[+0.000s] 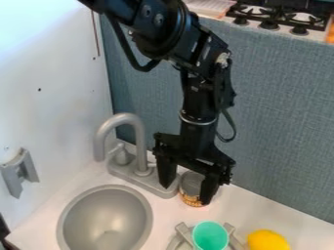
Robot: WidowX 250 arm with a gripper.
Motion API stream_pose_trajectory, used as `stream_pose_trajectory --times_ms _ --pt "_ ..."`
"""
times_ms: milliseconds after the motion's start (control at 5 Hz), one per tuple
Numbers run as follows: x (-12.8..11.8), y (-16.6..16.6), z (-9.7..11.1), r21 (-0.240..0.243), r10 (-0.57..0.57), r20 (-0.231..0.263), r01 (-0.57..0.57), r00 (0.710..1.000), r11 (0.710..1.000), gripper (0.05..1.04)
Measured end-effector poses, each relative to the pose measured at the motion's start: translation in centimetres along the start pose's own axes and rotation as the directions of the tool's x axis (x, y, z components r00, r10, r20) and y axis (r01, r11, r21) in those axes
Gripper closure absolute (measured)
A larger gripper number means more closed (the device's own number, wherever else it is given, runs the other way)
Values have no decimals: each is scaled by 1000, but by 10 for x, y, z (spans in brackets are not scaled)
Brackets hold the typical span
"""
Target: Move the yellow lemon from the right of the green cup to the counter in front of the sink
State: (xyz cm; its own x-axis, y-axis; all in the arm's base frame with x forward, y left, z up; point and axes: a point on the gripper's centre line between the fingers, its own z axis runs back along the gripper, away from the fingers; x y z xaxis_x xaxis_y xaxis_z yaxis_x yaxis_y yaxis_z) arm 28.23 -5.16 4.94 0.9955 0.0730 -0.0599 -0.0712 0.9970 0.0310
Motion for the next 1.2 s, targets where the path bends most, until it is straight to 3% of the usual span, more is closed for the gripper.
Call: stream_pose_trajectory --times_ms 200,400,600,800,1000,1200 --pt "-3 0 -9 8 -2 -30 2 1000 1000 83" --pt "1 -29 -15 37 -145 -53 147 988 988 83" --pt "0 -61 -16 37 -336 -49 338 941 940 83" --pt "4 -74 -26 58 -488 -72 492 870 869 83" --pt "15 -83 -37 128 -593 -93 601 799 789 83" --pt "26 -91 -44 169 -699 -84 701 710 693 83"
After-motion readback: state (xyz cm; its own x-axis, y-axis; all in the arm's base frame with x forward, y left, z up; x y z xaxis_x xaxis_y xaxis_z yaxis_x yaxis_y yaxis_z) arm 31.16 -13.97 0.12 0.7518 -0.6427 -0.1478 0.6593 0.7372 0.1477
